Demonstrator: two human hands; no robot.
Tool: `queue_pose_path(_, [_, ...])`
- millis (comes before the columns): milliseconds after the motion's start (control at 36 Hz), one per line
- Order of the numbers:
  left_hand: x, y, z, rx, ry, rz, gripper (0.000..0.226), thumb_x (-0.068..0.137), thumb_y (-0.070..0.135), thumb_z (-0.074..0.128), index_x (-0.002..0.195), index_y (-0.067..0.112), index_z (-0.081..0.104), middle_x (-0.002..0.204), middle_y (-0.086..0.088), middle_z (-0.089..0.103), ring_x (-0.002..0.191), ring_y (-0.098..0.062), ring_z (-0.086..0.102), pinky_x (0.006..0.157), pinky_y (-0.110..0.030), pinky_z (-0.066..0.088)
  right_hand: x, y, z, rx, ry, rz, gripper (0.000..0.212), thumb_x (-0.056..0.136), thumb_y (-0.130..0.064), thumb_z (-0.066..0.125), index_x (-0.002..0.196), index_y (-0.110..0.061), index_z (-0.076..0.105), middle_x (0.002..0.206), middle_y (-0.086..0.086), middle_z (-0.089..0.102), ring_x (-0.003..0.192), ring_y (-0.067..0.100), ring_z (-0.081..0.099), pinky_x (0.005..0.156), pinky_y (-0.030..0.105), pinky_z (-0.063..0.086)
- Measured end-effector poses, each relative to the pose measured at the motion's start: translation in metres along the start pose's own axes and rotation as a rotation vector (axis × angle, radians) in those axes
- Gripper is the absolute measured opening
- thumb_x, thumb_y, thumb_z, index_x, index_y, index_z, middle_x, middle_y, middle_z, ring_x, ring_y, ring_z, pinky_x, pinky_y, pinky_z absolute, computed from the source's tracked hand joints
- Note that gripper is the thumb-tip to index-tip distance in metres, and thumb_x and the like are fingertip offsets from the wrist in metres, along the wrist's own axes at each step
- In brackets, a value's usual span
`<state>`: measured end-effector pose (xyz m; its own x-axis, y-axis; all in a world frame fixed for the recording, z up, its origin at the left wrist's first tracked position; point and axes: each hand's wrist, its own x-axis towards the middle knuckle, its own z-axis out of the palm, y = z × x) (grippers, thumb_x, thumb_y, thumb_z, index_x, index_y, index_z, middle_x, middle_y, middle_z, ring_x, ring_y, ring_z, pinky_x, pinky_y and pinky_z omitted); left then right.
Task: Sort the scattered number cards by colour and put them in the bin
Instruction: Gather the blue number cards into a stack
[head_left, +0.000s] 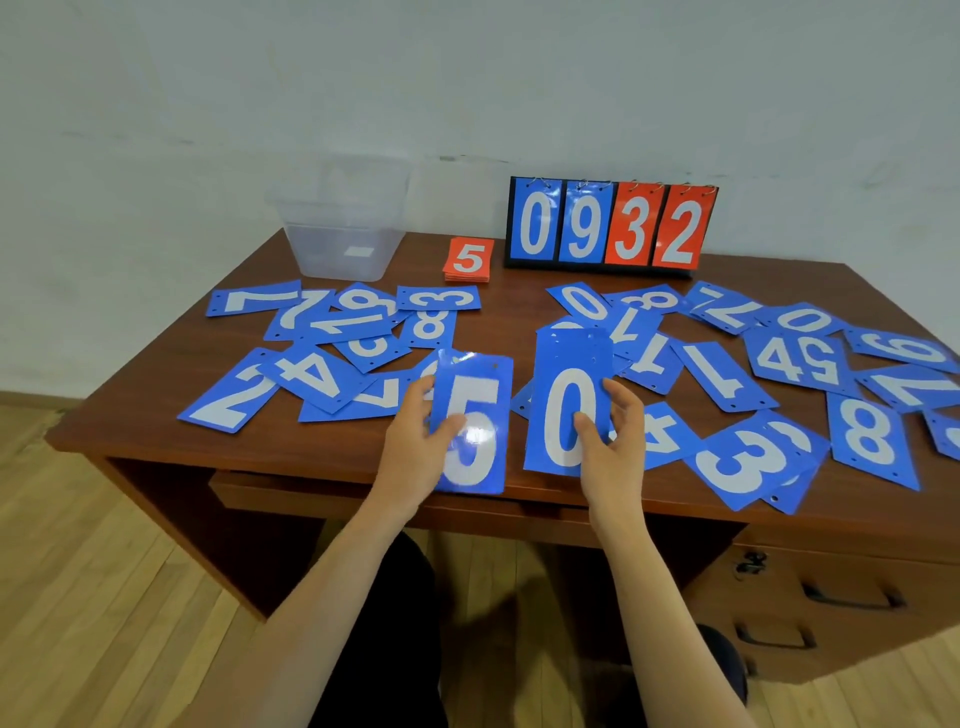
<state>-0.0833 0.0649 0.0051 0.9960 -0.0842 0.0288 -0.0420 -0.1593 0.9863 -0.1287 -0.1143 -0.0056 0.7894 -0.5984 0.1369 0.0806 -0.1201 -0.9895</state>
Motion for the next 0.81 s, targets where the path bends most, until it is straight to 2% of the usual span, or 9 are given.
queue_pose_path(111, [0.011, 0.018, 0.005, -0.275, -0.039, -0.160, 0.040, 0.094, 0.013, 0.056, 0.131, 0.023, 0.045, 0.123, -0.003, 0.058, 0.104, -0.020, 0.064, 0.083, -0.042, 0.057, 0.000, 0.002, 0.005, -0.018, -0.049, -0.003, 0.037, 0.097, -0.010, 0.049, 0.128, -0.030, 0.044, 0.133, -0.019, 0.039, 0.124, -0.004, 0.030, 0.068, 0.002, 0.043])
queue_pose_path(194, [0.013, 0.026, 0.016, -0.294, -0.048, -0.152, 0.033, 0.093, 0.011, 0.056, 0.122, 0.023, 0.046, 0.109, 0.003, 0.059, 0.094, -0.015, 0.067, 0.076, -0.037, 0.058, -0.001, 0.001, 0.011, 0.005, -0.069, -0.002, 0.033, 0.099, -0.014, 0.045, 0.126, -0.032, 0.045, 0.136, -0.018, 0.038, 0.132, 0.003, 0.030, 0.083, 0.013, 0.044])
queue_pose_path(278, [0.015, 0.028, 0.027, -0.243, -0.038, -0.110, 0.031, 0.092, 0.012, 0.059, 0.120, 0.020, 0.047, 0.110, -0.004, 0.061, 0.094, -0.014, 0.067, 0.075, -0.035, 0.059, -0.002, -0.001, 0.018, 0.083, -0.085, 0.053, 0.025, 0.100, -0.025, 0.043, 0.120, -0.038, 0.049, 0.133, -0.016, 0.045, 0.126, 0.007, 0.045, 0.087, 0.039, 0.055])
queue_pose_path(361, [0.018, 0.026, 0.034, -0.185, -0.019, -0.046, 0.028, 0.090, 0.012, 0.061, 0.113, 0.020, 0.047, 0.092, 0.002, 0.060, 0.081, -0.005, 0.063, 0.062, -0.015, 0.055, -0.002, -0.007, 0.021, 0.132, -0.097, 0.042, 0.022, 0.096, -0.034, 0.046, 0.118, -0.036, 0.050, 0.123, -0.007, 0.054, 0.111, 0.007, 0.057, 0.070, 0.025, 0.057])
queue_pose_path(444, [0.020, 0.025, 0.042, -0.102, -0.033, -0.004, 0.029, 0.089, 0.016, 0.064, 0.111, 0.021, 0.046, 0.091, 0.005, 0.061, 0.080, -0.004, 0.063, 0.060, -0.013, 0.053, -0.001, -0.009, 0.022, 0.136, -0.125, 0.008, 0.031, 0.091, -0.026, 0.059, 0.120, -0.033, 0.049, 0.120, -0.013, 0.053, 0.109, -0.003, 0.055, 0.063, 0.011, 0.051])
queue_pose_path(556, [0.027, 0.021, 0.044, 0.038, -0.047, 0.068, 0.031, 0.088, 0.020, 0.065, 0.113, 0.019, 0.047, 0.094, 0.007, 0.058, 0.082, -0.003, 0.058, 0.061, -0.006, 0.047, 0.007, -0.003, 0.026, 0.044, -0.104, -0.009, 0.041, 0.088, -0.019, 0.065, 0.120, -0.038, 0.047, 0.128, -0.017, 0.049, 0.122, -0.002, 0.046, 0.084, 0.021, 0.052])
queue_pose_path(694, [0.050, 0.008, 0.025, 0.450, -0.006, 0.165, 0.038, 0.097, 0.026, 0.049, 0.133, 0.013, 0.044, 0.127, 0.002, 0.045, 0.116, -0.011, 0.046, 0.093, -0.020, 0.042, 0.018, 0.001, 0.028, 0.060, -0.025, 0.000, 0.041, 0.092, -0.012, 0.060, 0.126, -0.028, 0.045, 0.113, -0.033, 0.041, 0.104, -0.016, 0.044, 0.066, 0.001, 0.043])
queue_pose_path(750, [0.059, -0.002, 0.013, 0.745, -0.057, 0.226, 0.038, 0.099, 0.023, 0.044, 0.136, 0.011, 0.043, 0.137, -0.002, 0.042, 0.130, -0.017, 0.035, 0.105, -0.027, 0.032, 0.022, 0.005, 0.027, 0.060, 0.005, 0.007, 0.042, 0.091, -0.016, 0.061, 0.127, -0.030, 0.045, 0.120, -0.027, 0.042, 0.118, -0.006, 0.040, 0.081, 0.007, 0.045])
queue_pose_path(806, [0.066, -0.010, 0.005, 1.031, -0.100, 0.266, 0.040, 0.101, 0.023, 0.039, 0.139, 0.011, 0.041, 0.142, -0.003, 0.040, 0.136, -0.020, 0.028, 0.108, -0.030, 0.028, 0.025, 0.008, 0.026, 0.071, 0.020, 0.032, 0.042, 0.091, -0.018, 0.062, 0.127, -0.032, 0.046, 0.130, -0.021, 0.043, 0.130, 0.004, 0.037, 0.097, 0.028, 0.048])
